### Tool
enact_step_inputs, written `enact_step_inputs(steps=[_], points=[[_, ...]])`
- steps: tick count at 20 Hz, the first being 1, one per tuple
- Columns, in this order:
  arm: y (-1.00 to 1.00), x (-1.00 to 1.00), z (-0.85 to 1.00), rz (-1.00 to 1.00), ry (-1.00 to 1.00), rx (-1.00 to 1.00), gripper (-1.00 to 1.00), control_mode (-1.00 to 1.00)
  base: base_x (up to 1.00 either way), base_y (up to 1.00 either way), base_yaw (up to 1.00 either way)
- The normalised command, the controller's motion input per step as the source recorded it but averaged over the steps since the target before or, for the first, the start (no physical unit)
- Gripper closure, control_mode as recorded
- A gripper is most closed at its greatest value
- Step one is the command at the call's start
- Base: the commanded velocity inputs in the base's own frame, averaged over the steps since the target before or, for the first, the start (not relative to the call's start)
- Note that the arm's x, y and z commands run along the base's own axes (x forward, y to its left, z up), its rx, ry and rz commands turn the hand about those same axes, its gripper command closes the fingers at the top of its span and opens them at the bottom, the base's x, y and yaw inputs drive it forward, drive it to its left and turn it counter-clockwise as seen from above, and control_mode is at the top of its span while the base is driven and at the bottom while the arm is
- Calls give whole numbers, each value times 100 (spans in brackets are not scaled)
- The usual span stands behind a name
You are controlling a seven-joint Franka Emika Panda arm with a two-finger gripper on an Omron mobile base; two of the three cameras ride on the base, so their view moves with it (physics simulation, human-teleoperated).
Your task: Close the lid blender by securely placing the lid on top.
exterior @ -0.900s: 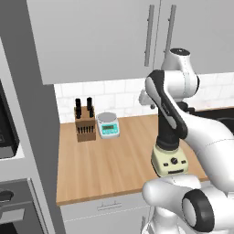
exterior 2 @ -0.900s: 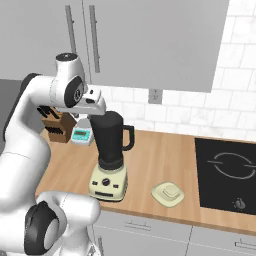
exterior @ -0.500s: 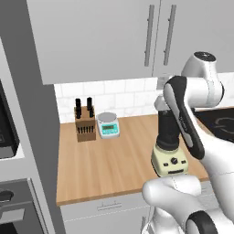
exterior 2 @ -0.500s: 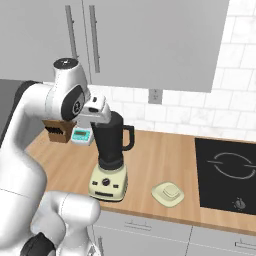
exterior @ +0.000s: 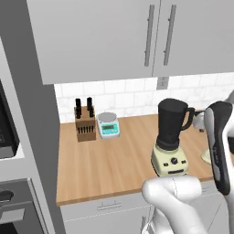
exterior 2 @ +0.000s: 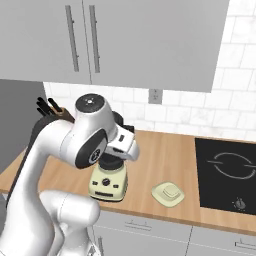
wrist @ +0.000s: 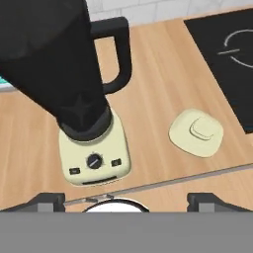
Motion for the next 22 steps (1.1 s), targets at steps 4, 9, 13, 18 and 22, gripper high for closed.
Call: enact_step_inputs(steps=[4,9,13,18,22], points=[[-100,-3,-39,-42,20,4,-100,-100,0,0,0],[-100,1,-55,-43,18,0,-100,-100,0,0,0],[-100,23,-66,-30,11,18,-100,-100,0,0,0],[-50,24,-59,-11,9,22,-100,-100,0,0,0],[-9,40,-2,-5,7,4,-100,-100,0,0,0]])
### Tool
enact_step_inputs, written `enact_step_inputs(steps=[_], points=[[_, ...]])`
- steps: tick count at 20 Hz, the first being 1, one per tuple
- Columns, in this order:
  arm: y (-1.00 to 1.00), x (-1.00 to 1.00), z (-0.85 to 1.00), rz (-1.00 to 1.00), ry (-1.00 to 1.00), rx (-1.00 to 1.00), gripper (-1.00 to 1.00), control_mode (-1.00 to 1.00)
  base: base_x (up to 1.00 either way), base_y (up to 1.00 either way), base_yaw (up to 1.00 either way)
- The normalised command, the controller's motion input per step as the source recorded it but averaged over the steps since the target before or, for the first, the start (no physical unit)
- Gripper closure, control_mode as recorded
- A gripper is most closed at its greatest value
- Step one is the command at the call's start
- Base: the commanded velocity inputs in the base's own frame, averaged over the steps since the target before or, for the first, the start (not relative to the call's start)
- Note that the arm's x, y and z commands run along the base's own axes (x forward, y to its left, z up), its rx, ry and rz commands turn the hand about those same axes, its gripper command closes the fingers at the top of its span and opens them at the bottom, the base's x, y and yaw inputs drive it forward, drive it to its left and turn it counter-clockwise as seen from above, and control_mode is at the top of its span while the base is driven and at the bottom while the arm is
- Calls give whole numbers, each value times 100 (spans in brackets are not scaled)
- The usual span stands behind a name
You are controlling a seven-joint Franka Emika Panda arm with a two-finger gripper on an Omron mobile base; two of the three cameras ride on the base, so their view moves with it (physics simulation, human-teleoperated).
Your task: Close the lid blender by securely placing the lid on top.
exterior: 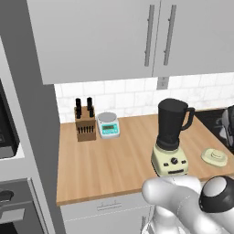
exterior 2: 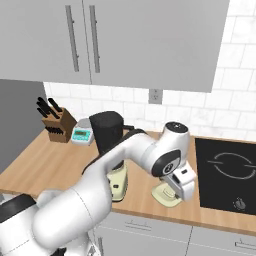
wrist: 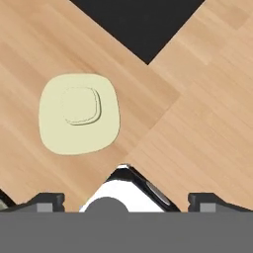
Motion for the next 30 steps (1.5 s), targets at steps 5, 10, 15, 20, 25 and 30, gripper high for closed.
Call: enact_step_inputs(steps=[5,10,15,20,25,30], points=[[1,10,0,0,6,0,-100,-100,0,0,0],[-2,0,-13,0,8,15,-100,-100,0,0,0],[-2,0,-3,0,1,21,-100,-100,0,0,0],[1,7,-8,0,0,5,-100,-100,0,0,0],[0,17,-27,0,0,0,-100,-100,0,0,0],[2,21,-28,0,2,0,-100,-100,0,0,0]])
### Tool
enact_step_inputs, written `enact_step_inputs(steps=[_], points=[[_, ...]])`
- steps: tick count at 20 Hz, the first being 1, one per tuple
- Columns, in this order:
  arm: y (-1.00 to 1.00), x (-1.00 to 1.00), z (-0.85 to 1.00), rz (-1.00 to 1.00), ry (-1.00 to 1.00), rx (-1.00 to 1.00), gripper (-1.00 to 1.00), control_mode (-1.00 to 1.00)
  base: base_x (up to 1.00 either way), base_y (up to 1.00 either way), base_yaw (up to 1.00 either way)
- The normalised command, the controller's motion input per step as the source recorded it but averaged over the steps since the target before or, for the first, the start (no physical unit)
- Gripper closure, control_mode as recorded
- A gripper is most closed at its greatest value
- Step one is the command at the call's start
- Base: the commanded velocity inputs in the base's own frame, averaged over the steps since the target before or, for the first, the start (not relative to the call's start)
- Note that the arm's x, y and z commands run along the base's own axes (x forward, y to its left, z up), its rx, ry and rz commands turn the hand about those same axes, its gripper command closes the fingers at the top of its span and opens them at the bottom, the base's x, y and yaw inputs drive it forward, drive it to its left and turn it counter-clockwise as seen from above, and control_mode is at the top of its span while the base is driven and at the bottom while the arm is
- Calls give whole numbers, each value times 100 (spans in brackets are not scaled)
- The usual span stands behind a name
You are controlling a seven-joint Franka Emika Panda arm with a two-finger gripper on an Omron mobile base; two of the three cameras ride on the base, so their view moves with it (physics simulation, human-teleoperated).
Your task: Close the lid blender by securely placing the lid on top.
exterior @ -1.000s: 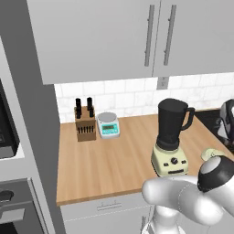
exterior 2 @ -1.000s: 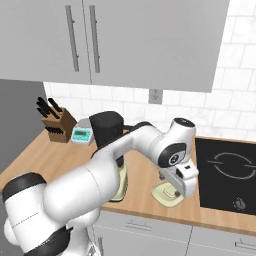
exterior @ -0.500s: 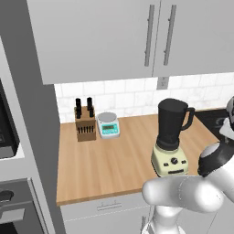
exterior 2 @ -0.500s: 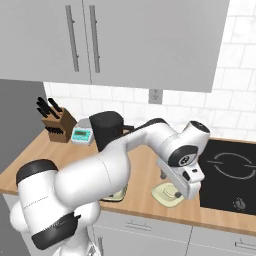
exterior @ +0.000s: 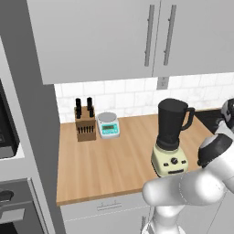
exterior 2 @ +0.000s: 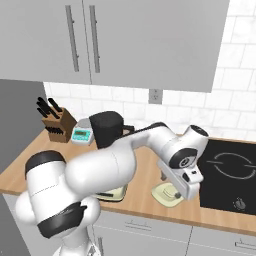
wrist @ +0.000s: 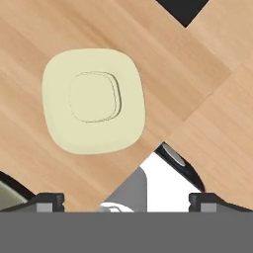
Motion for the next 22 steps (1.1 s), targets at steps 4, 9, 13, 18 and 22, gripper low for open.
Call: enact_step_inputs(steps=[4,9,13,18,22], points=[[10,36,-20,0,0,0,-100,-100,0,0,0],[0,29,-19,0,0,0,-100,-100,0,0,0],[0,3,-25,0,1,0,-100,-100,0,0,0],[0,12,-34,0,2,0,-100,-100,0,0,0],[0,31,-3,0,0,0,-100,-100,0,0,0]])
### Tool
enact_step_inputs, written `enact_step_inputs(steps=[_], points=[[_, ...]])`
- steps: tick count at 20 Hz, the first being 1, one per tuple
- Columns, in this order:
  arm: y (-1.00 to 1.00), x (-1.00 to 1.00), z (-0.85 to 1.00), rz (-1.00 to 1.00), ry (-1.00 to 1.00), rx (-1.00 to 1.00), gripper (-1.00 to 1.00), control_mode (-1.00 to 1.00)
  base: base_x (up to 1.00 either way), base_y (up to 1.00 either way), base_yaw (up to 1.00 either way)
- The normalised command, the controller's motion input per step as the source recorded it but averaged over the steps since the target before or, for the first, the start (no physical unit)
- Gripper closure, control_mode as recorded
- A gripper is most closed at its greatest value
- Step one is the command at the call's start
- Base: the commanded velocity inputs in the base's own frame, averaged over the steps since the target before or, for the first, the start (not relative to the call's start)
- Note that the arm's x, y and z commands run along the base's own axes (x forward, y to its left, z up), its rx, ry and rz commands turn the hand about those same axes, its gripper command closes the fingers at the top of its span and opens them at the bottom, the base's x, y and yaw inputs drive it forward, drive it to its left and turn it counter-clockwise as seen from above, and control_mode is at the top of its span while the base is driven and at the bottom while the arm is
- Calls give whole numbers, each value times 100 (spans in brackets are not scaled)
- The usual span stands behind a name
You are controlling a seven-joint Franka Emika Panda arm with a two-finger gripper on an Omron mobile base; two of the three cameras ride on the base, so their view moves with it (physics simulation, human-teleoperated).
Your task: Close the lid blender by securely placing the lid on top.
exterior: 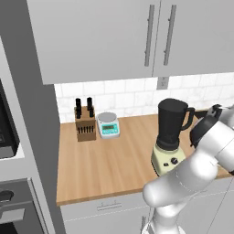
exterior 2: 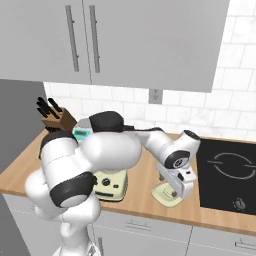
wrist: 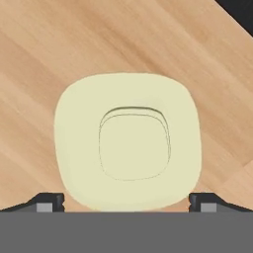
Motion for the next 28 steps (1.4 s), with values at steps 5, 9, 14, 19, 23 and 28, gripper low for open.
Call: enact_step_inputs(steps=[5,9,14,19,23,28], points=[[-6,10,-18,0,1,0,-100,-100,0,0,0],[-13,-3,-32,2,0,0,-100,-100,0,0,0],[-8,-2,-5,2,0,0,-100,-100,0,0,0],[-10,0,-1,0,0,0,-100,-100,0,0,0],[1,-1,-23,0,0,-2,100,-100,0,0,0],[8,0,-4,0,0,-1,100,-100,0,0,0]])
